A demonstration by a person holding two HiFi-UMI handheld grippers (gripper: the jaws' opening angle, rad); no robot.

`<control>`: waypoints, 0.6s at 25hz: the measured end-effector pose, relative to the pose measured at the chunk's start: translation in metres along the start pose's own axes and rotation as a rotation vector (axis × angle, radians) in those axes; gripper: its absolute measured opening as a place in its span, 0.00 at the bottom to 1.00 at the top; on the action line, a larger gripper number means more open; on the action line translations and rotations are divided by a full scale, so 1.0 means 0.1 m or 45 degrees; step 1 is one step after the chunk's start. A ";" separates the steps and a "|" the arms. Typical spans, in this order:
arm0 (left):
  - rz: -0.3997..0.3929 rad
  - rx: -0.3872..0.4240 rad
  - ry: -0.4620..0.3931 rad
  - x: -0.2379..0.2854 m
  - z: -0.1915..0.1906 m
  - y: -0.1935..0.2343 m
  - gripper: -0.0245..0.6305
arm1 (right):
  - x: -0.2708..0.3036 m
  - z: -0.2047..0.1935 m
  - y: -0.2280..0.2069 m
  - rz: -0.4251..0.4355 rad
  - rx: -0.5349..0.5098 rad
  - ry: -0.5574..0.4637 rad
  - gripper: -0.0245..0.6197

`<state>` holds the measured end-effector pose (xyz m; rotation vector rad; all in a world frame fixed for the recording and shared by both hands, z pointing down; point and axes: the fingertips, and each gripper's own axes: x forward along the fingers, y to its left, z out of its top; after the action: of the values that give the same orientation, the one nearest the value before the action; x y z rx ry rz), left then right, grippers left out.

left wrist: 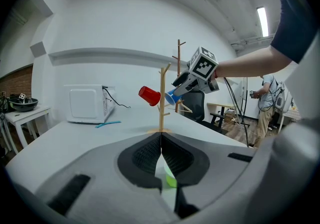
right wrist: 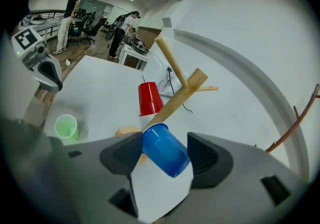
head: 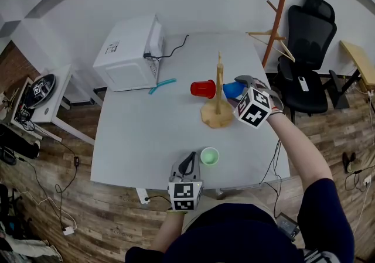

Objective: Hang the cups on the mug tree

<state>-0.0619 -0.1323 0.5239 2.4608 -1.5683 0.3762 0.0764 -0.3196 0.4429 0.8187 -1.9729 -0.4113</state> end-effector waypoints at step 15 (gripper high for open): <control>-0.024 0.020 -0.003 0.02 0.04 -0.05 0.07 | -0.17 0.10 0.05 -0.032 0.118 -0.095 0.44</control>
<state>-0.0566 -0.1332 0.5207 2.4869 -1.5476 0.3839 0.0715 -0.3041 0.4295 0.8990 -2.0652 -0.3722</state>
